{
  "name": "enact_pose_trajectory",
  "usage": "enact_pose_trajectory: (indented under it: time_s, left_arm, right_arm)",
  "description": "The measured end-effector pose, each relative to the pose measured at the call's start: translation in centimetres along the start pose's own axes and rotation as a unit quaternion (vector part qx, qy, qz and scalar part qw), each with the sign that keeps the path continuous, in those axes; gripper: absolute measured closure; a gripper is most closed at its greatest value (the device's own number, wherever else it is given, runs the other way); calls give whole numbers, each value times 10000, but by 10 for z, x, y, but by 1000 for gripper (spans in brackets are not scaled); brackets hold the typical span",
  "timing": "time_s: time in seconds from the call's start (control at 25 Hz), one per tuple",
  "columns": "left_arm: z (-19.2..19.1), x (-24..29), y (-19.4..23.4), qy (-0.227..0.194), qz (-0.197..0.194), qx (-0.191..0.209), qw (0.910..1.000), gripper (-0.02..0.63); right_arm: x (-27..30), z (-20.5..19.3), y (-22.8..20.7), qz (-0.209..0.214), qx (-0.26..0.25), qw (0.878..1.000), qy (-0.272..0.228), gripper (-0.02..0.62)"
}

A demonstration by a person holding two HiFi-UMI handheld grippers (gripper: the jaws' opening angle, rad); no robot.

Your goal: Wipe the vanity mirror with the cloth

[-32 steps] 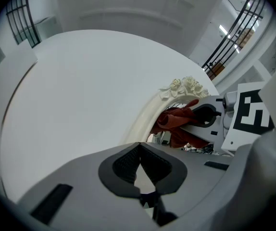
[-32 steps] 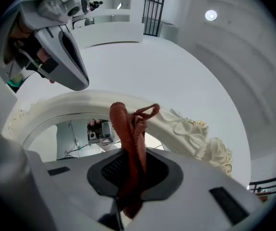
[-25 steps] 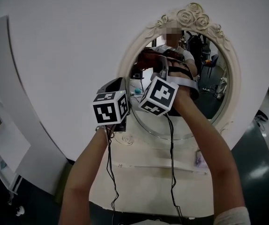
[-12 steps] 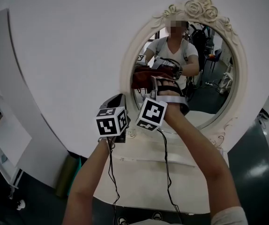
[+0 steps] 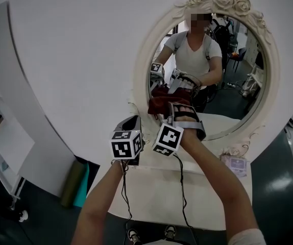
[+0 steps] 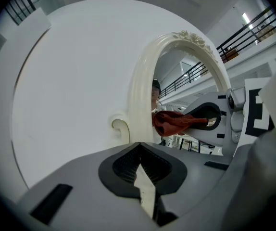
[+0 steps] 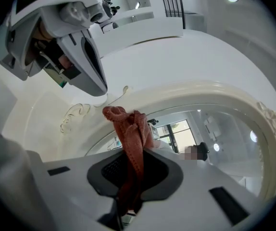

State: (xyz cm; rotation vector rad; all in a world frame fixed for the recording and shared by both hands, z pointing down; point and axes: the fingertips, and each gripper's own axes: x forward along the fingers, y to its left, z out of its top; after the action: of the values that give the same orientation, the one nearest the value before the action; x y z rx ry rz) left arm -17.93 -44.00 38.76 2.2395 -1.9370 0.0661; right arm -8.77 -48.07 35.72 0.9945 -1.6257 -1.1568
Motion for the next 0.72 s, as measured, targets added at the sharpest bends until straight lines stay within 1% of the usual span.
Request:
enact_pose_trajectory:
  time_s: [0.16,0.32,0.44,0.6,0.72]
  left_arm:
    - [-30,2,-3,194,-39,-31,9998,595]
    - [-71,0,-9,507,-76,-32,9987,595]
    - [-97,-3,-14,717,-119,-156,9972,595]
    - [-120,-3,-23,933,-153,-229,9953,595]
    - [-120,0,-31,954,-125,-232,9951,595]
  right_arm:
    - [8,-14,45,361,70,9993,112,534]
    - [13,-30,90,719,173,9970,245,534]
    - [15,-41,114,918,271,9948,347,534]
    - [15,-52,131,1052,448,9926,421,534]
    - [8,-55,114,854,669,9937,292,534]
